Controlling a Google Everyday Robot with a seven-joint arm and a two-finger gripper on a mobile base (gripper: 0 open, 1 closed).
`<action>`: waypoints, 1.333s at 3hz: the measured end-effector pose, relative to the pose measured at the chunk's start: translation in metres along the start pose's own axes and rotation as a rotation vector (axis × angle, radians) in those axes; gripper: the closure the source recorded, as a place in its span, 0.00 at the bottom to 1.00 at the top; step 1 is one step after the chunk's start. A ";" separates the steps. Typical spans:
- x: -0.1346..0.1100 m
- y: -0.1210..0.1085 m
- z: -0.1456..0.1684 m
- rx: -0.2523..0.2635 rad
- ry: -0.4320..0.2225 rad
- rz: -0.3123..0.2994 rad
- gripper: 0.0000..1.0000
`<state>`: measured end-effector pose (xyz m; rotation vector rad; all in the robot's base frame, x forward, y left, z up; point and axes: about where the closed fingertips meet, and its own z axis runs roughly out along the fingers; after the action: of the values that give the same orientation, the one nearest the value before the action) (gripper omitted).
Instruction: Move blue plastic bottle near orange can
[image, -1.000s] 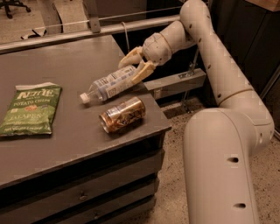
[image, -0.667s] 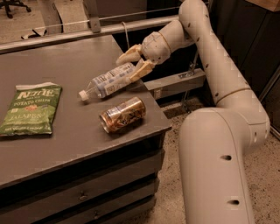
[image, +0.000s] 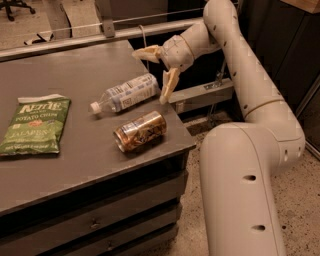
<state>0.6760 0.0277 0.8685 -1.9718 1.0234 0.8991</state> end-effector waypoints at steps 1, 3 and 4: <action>0.001 0.001 0.001 -0.005 -0.005 0.007 0.00; 0.003 0.011 0.004 -0.028 -0.027 0.054 0.41; 0.004 0.014 0.002 -0.030 -0.026 0.069 0.65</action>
Offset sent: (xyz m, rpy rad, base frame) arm -0.0549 -0.0375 -0.0126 -0.0850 0.1503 0.1647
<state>0.6651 0.0218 0.8605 -1.9551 1.0740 0.9802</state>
